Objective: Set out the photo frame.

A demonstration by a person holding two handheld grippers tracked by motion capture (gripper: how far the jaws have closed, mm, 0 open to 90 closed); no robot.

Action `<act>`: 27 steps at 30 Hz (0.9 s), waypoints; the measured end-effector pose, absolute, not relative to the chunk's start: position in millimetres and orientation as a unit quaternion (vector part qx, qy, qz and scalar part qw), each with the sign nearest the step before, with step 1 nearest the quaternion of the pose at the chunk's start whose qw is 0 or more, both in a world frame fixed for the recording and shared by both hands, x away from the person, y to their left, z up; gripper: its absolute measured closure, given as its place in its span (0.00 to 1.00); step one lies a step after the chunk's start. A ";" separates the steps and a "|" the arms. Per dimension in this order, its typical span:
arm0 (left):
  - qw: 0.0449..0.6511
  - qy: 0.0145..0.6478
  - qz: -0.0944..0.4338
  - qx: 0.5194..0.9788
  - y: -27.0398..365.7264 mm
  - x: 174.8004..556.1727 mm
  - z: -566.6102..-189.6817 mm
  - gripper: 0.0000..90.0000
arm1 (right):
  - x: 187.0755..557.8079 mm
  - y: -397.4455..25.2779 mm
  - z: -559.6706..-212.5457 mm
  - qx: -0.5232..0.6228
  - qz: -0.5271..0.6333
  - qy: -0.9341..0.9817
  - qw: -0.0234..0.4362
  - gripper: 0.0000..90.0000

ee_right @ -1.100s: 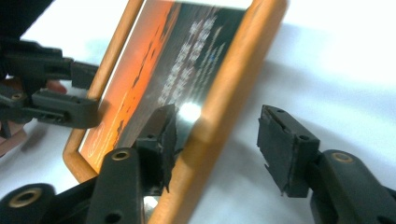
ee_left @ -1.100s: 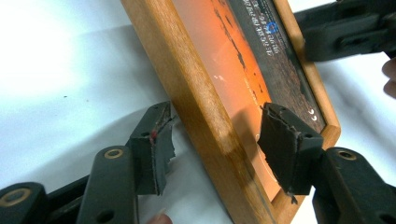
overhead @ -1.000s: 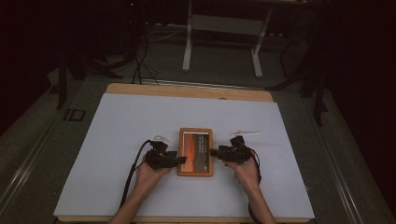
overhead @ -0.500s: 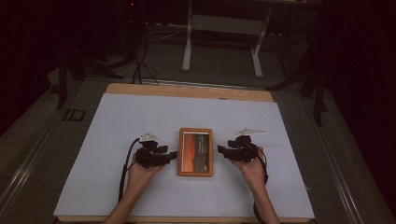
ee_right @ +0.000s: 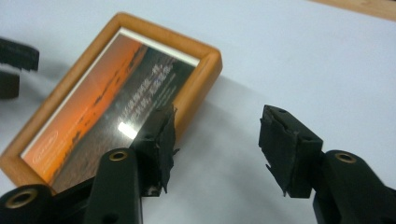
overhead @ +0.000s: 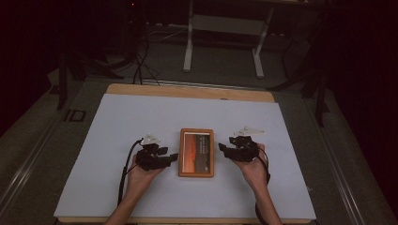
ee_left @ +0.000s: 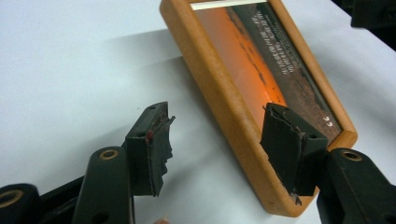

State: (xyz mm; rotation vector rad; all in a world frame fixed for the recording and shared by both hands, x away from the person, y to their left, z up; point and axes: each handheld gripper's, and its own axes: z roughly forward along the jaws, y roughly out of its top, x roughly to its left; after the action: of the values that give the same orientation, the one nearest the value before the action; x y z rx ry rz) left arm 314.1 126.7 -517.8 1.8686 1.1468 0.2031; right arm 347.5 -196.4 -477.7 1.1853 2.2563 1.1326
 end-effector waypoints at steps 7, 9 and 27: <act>0.450 0.454 0.078 0.765 121.1 310.4 -520.4 0.46 | 357.4 -189.7 -458.7 0.399 0.418 0.794 0.189 0.58; 0.453 0.452 0.077 0.765 120.6 309.7 -520.2 0.46 | 361.1 -186.6 -454.9 0.397 0.420 0.794 0.188 0.61; 0.460 0.419 0.085 0.778 115.4 303.8 -516.2 0.44 | 385.8 -150.0 -462.7 0.362 0.405 0.814 0.205 1.00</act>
State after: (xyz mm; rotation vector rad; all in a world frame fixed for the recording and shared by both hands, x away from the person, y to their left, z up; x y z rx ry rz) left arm 303.8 115.4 -516.2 1.9144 1.0317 0.2080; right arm 385.8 -150.0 -462.7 1.0082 2.2691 1.1299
